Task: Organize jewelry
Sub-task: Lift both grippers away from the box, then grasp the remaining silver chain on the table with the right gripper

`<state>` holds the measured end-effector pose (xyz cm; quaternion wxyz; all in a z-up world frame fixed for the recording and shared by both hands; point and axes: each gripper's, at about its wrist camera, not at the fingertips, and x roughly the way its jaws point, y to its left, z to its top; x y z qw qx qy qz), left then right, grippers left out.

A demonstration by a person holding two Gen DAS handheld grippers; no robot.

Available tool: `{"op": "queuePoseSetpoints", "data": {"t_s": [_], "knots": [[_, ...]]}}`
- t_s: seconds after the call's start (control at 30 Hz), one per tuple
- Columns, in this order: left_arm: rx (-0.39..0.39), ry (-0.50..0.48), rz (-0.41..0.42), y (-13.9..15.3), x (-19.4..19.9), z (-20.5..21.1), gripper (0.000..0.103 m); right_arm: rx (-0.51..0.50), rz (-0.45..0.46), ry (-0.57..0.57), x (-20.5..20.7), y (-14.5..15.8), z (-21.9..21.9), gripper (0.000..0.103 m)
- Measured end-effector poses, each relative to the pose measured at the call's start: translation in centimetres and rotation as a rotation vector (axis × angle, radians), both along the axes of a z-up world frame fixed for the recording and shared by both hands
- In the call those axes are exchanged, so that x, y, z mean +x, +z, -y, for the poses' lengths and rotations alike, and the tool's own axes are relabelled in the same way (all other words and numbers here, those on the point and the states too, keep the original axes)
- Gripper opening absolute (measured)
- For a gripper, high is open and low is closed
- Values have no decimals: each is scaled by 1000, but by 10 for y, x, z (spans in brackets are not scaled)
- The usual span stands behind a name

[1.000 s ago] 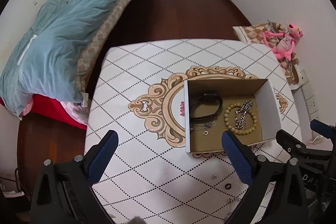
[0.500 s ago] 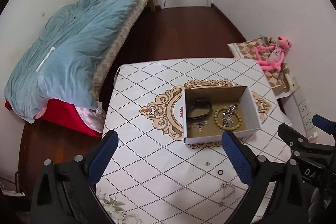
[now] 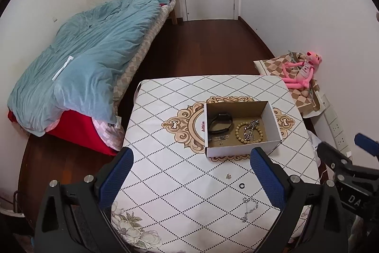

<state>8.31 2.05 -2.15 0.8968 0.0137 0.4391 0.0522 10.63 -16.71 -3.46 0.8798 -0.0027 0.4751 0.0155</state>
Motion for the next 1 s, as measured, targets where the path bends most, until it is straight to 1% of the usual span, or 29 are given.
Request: {"op": "queuePoseSetpoints", "data": {"t_s": [0.07, 0.13, 0.17, 0.3, 0.33, 0.37, 0.43, 0.5, 0.57, 0.63, 0.7, 0.73, 0.77, 0.83, 0.87, 0.93, 1.0], "knots": [[5, 3, -10, -11, -3, 1, 101, 19, -26, -17, -5, -12, 7, 98], [22, 7, -31, -27, -6, 2, 101, 30, -63, -37, -9, -29, 14, 98], [28, 4, -44, -36, -8, 4, 101, 46, -96, -57, -12, -42, 22, 98], [39, -12, -137, -83, -15, 10, 101, 94, -195, -115, -24, -90, 45, 98], [44, -11, -157, -93, -17, 11, 101, 118, -226, -123, -28, -104, 50, 96], [55, -9, -181, -106, -17, 13, 101, 132, -240, -128, -31, -114, 54, 89], [66, 0, -232, -131, -19, 12, 101, 161, -279, -126, -37, -139, 57, 82], [86, 18, -261, -151, -20, 11, 101, 184, -305, -110, -40, -158, 52, 82], [97, 32, -282, -165, -22, 6, 101, 197, -324, -85, -42, -175, 41, 76], [105, 47, -295, -174, -22, 0, 101, 205, -333, -57, -40, -188, 24, 74], [115, 61, -301, -180, -21, -6, 101, 191, -337, -34, -37, -200, 8, 69], [119, 66, -304, -182, -21, -9, 101, 186, -336, -24, -35, -204, 0, 63], [122, 71, -306, -184, -20, -10, 101, 175, -336, -16, -33, -208, -8, 60], [120, 81, -311, -186, -19, -17, 101, 146, -335, -2, -31, -214, -21, 59], [119, 84, -313, -189, -19, -20, 101, 120, -315, 8, -32, -213, -27, 57], [124, 89, -318, -191, -18, -24, 101, 61, -299, 20, -33, -215, -38, 57], [123, 88, -323, -193, -17, -27, 101, -9, -283, 39, -36, -217, -47, 53]]}}
